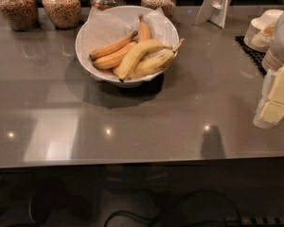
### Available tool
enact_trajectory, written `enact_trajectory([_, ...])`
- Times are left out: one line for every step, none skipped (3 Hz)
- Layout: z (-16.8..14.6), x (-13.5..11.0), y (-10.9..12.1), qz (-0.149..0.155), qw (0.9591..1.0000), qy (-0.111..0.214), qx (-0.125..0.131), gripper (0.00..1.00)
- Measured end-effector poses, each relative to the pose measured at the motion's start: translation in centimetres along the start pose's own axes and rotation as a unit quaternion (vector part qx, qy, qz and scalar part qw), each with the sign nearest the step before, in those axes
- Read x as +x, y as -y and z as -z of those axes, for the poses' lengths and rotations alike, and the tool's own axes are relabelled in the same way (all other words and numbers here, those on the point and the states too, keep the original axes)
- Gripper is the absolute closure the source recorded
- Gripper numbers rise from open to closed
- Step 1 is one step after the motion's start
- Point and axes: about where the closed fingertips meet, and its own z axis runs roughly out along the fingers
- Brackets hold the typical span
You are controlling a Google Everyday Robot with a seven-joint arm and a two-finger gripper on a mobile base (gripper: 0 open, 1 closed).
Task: Pick banana from white bowl
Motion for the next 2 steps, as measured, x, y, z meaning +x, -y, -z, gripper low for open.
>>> enact_trajectory([0.0,0.0,0.0,0.0,1.0,0.0,0.0,0.0])
enact_trajectory([0.0,-1.3,0.8,0.01,0.9996,0.021,0.014,0.0])
